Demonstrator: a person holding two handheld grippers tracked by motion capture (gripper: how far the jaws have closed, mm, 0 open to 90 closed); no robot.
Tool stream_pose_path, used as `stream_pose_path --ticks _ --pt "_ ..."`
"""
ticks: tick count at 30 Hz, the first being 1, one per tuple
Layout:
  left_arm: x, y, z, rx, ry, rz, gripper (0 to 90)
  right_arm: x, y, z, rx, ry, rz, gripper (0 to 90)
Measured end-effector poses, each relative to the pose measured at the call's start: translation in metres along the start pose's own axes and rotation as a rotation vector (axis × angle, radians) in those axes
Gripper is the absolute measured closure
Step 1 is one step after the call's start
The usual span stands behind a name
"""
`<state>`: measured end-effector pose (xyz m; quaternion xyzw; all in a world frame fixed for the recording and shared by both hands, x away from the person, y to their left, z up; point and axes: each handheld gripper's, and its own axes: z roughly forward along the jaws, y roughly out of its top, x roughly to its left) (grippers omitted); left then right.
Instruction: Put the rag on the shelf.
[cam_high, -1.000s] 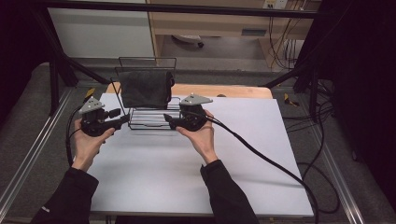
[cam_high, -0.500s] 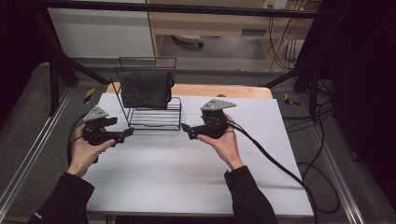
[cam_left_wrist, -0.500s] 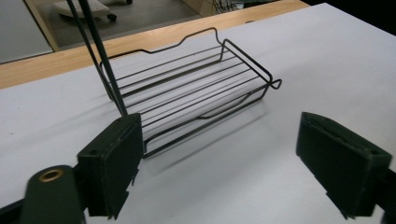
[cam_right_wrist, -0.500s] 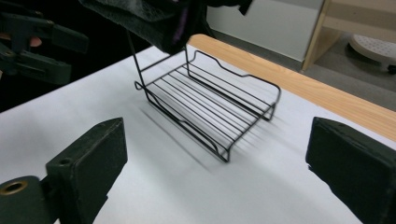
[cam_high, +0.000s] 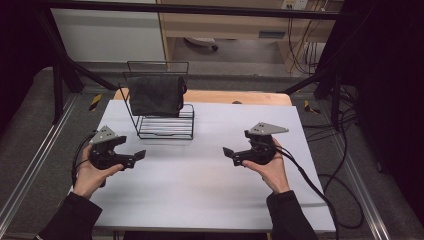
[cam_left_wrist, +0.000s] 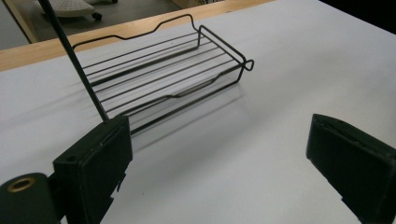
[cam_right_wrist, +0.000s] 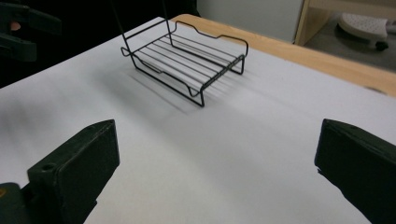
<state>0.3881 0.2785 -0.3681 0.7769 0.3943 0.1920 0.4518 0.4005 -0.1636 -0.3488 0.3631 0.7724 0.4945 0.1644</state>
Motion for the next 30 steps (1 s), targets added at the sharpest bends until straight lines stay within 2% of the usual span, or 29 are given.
stream_pose_path --ticks 4,14,20,26,30 --pt "-0.005 -0.015 0.004 0.002 -0.02 -0.002 7.0 -0.01 -0.025 -0.008 0.002 0.009 0.025 0.6" --pt "-0.009 -0.046 0.013 0.035 -0.029 -0.003 8.9 -0.031 -0.077 -0.02 0.047 0.003 0.075 0.6" --pt "-0.01 -0.059 0.014 0.054 -0.03 0.016 8.9 -0.041 -0.098 -0.03 0.06 0.0 0.082 0.6" --pt "-0.009 -0.069 0.016 0.056 -0.033 0.001 8.8 -0.051 -0.119 -0.042 0.062 0.008 0.102 0.7" --pt "-0.01 -0.074 0.016 0.078 -0.032 0.014 8.2 -0.056 -0.127 -0.046 0.083 -0.005 0.103 0.7"
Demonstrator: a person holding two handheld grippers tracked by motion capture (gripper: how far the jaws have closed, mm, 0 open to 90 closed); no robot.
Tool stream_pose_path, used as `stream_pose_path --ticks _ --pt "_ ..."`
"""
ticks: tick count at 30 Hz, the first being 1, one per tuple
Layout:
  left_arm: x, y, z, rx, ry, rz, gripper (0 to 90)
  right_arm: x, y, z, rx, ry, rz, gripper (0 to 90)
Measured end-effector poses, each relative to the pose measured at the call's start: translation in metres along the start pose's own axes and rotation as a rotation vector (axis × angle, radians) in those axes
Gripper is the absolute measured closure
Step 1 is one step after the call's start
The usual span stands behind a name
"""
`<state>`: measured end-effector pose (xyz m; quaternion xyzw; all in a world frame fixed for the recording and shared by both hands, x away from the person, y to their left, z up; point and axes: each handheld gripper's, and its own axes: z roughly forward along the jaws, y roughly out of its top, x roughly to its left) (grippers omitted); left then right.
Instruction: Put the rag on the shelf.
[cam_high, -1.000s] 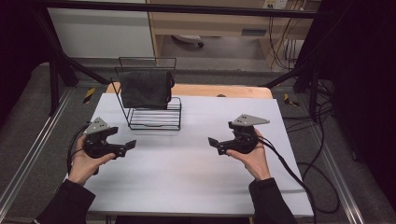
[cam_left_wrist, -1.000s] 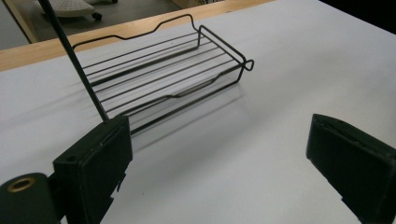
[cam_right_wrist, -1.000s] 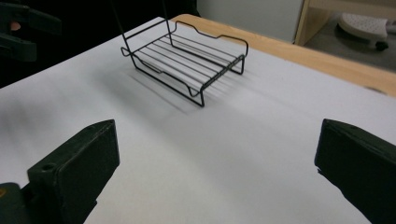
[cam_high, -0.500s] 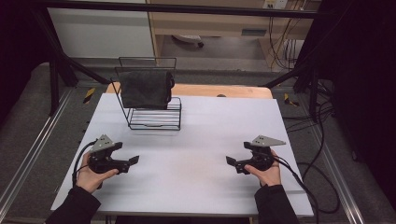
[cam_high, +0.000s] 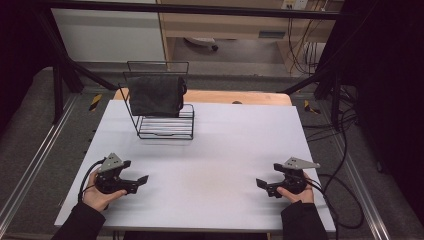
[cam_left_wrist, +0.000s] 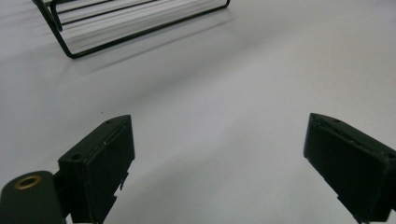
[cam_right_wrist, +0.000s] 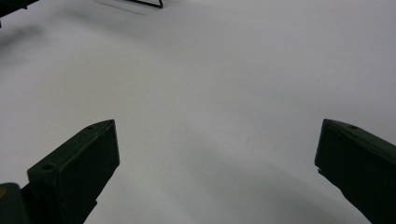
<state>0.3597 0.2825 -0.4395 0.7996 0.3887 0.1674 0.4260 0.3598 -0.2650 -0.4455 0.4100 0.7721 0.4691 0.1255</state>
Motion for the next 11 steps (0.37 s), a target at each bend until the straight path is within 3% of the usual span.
stream_pose_path --ticks 11 --pt "0.0003 -0.0035 -0.0011 -0.005 -0.006 0.011 8.1 -0.0008 -0.005 0.0012 0.023 -0.007 0.01 0.7"
